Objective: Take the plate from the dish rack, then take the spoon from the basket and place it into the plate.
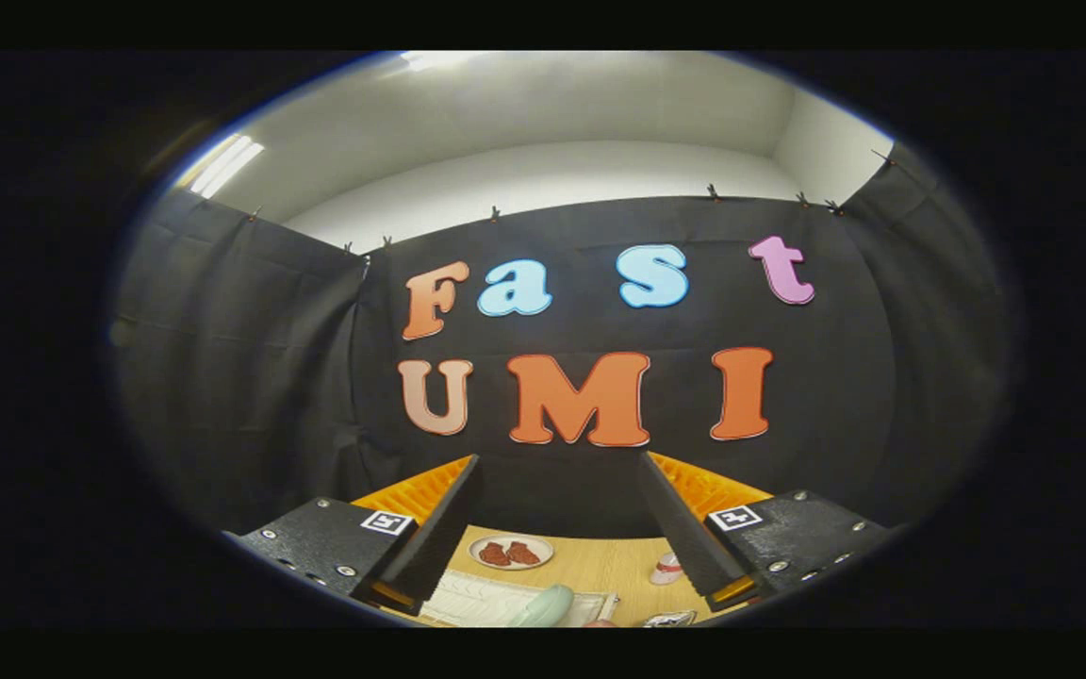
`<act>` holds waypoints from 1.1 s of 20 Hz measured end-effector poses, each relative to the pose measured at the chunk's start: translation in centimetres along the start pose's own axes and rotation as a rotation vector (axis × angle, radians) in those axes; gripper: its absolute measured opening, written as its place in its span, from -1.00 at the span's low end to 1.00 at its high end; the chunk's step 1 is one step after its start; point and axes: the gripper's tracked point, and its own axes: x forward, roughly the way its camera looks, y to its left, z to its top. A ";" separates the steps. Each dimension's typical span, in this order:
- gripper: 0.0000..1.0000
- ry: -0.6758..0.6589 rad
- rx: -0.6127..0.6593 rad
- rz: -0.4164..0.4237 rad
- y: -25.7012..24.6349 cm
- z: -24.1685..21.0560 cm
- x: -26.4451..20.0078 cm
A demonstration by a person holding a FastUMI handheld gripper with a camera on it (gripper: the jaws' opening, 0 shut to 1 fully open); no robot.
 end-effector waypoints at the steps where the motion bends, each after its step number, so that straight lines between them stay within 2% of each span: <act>1: 0.96 0.025 0.009 0.010 0.2 -0.7 0.1; 4: 0.95 0.134 0.054 0.040 0.7 -3.1 0.3; 10: 0.95 0.282 0.066 0.039 0.5 -6.9 1.5; 14: 0.94 0.483 0.086 0.045 0.5 -12.5 1.4; 16: 0.85 0.587 0.111 0.050 1.1 -15.1 1.3; 22: 0.79 0.841 0.154 0.051 1.8 -22.2 0.0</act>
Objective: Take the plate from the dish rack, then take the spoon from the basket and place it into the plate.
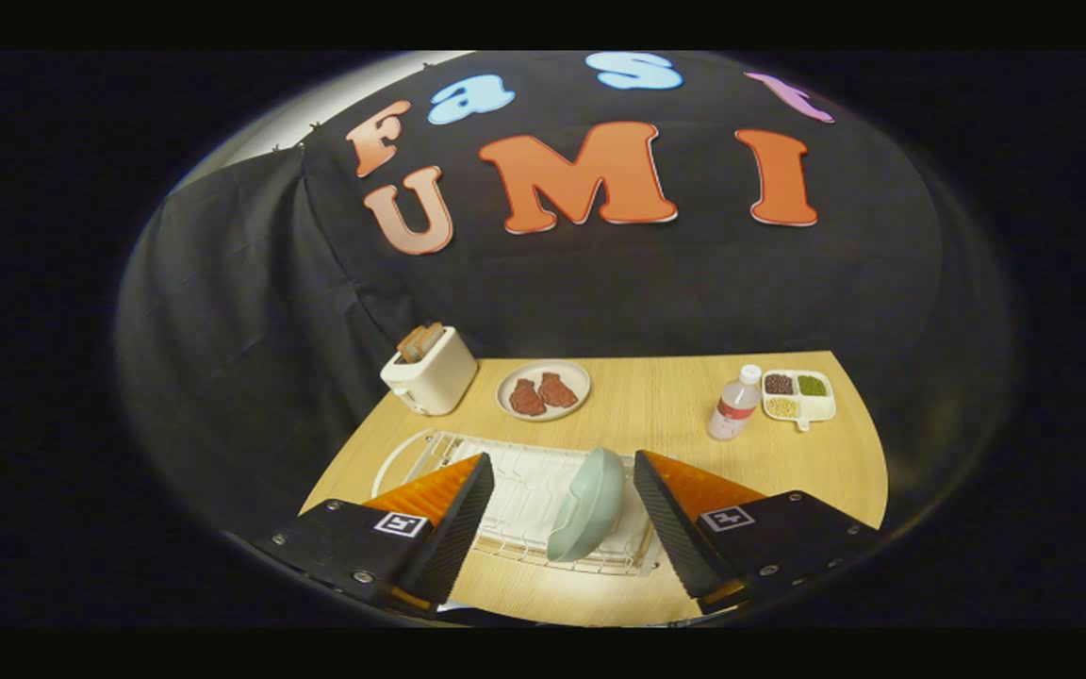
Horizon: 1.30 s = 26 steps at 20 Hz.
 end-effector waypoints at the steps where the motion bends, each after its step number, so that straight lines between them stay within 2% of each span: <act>1: 0.79 0.037 0.002 -0.012 -0.4 -0.8 1.0; 4: 0.75 0.131 0.004 -0.045 -1.8 -3.4 2.4; 6: 0.67 0.216 0.031 -0.039 -1.9 -5.3 3.4; 10: 0.67 0.317 0.058 -0.066 -2.5 -7.5 5.3; 13: 0.45 0.375 0.096 -0.067 -2.2 -8.3 6.6; 17: 0.20 0.450 0.070 -0.105 -2.2 -10.1 8.1; 20: -0.13 0.476 0.042 -0.147 -2.4 -10.9 8.9; 26: -0.26 0.527 0.030 -0.248 -3.4 -12.8 9.5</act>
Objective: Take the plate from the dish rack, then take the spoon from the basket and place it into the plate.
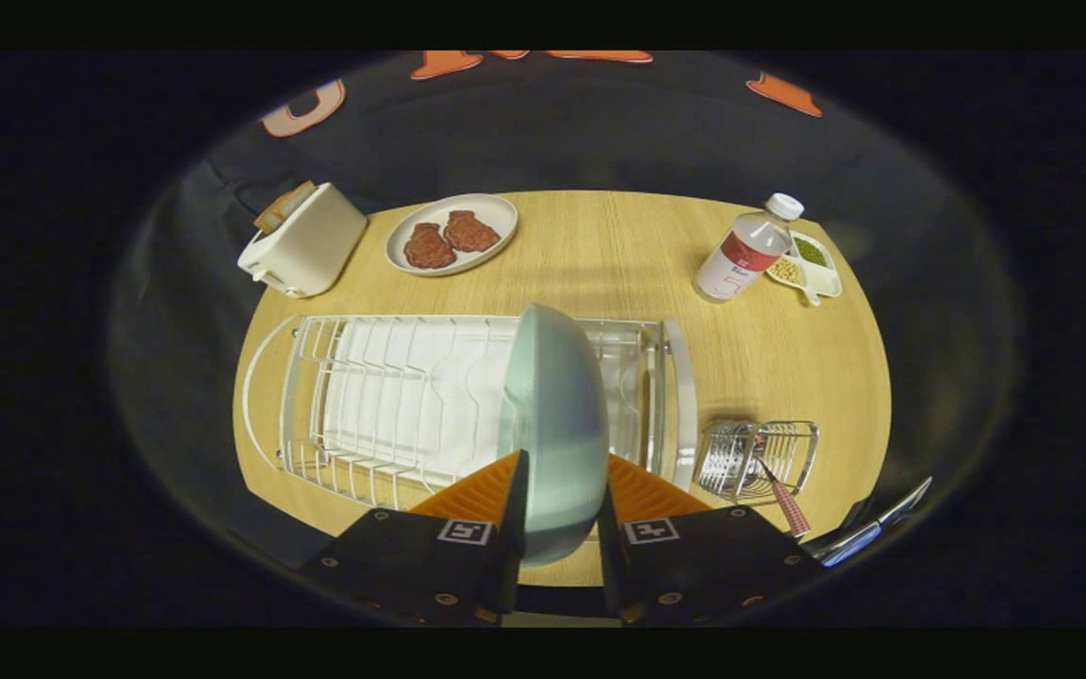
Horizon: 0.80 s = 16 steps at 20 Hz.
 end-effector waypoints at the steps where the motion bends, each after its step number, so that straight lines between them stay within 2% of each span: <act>1: -0.30 -0.005 0.003 -0.008 0.0 0.1 -0.1; 10: -0.49 -0.144 0.009 -0.205 -3.3 2.8 -3.7; 16: -0.53 -0.172 0.052 -0.189 -3.7 1.6 -6.6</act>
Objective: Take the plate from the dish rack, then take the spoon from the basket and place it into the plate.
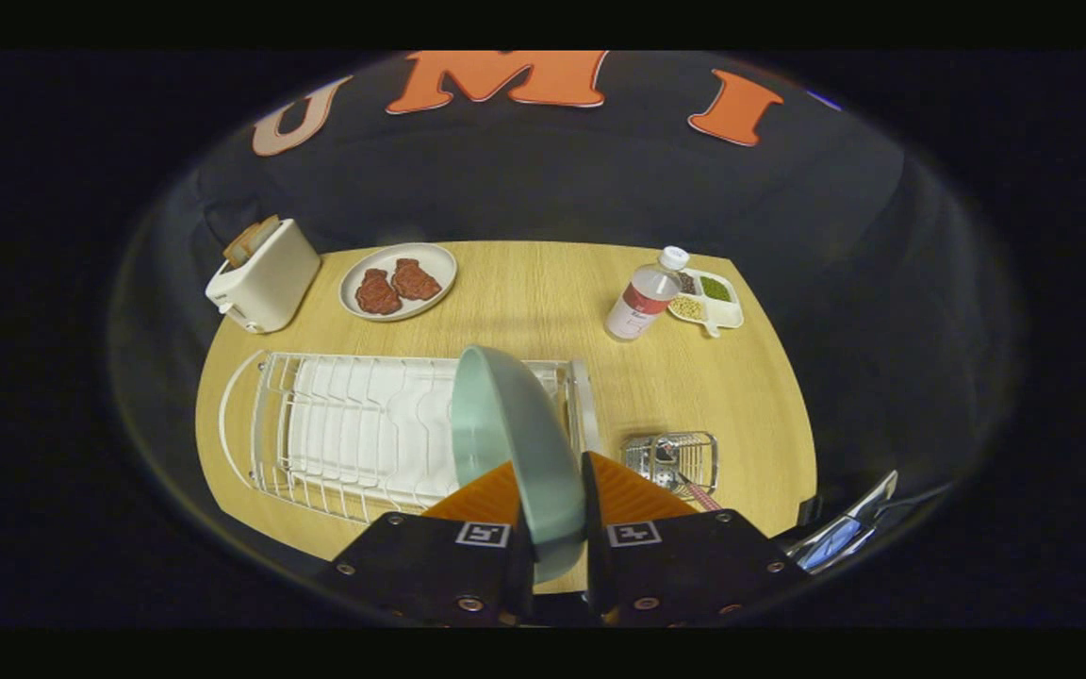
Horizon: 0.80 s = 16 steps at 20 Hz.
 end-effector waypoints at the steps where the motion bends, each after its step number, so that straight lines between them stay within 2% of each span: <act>1: -0.53 -0.004 0.014 0.010 -0.2 -0.1 -0.6; 7: -0.54 -0.017 0.092 0.056 -2.7 -2.2 -3.7; 16: -0.54 0.039 0.205 0.192 -5.4 -9.7 -4.6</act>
